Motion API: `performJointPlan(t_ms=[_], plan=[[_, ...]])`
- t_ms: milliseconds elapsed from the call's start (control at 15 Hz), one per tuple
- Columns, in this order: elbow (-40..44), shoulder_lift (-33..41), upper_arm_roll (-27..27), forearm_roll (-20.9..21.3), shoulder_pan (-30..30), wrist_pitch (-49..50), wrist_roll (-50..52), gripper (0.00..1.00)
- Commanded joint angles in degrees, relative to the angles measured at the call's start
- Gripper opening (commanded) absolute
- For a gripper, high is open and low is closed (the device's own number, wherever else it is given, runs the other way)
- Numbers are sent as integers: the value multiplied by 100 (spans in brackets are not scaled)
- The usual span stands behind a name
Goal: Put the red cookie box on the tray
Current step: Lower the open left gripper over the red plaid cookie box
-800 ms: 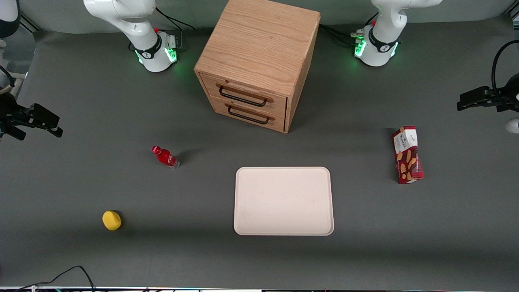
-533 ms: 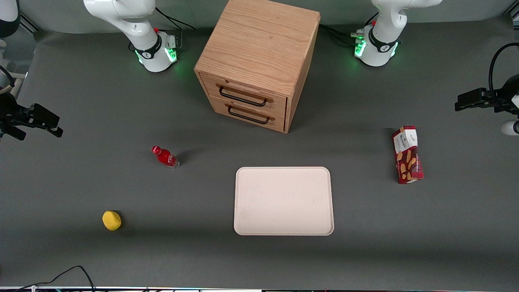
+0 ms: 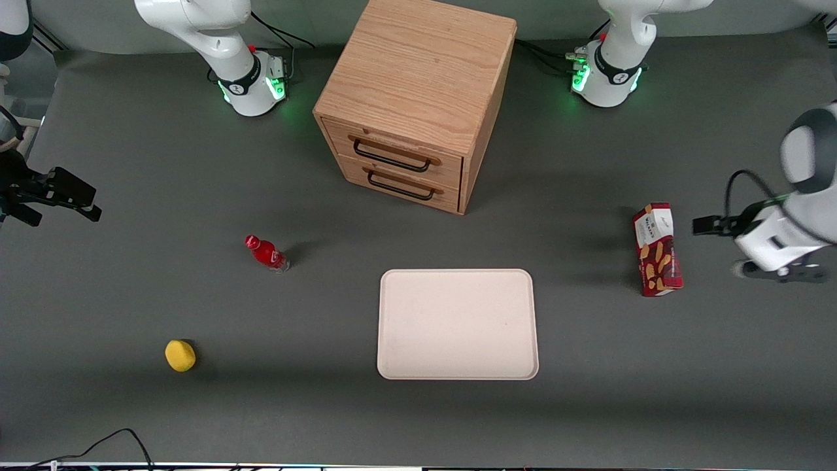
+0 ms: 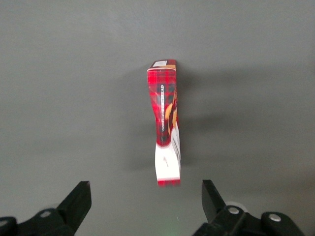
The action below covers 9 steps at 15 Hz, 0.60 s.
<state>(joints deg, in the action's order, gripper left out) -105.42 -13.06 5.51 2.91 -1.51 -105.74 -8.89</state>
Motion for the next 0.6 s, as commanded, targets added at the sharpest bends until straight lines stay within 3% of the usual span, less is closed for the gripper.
performJointPlan(t_ms=[0,133,200,267,333,533], plan=[[-1408,313,64,78,-25,-1479,-165,100],[-2067,252,64,69,-25,-2481,-165,100],[-2366,199,64,8,-25,-3008,-148,88],[-2517,120,64,-114,-25,-3353,-139,41],[-2553,59,64,-272,-25,-3530,-139,2],[-2545,-30,64,-344,-25,-3655,-157,0]])
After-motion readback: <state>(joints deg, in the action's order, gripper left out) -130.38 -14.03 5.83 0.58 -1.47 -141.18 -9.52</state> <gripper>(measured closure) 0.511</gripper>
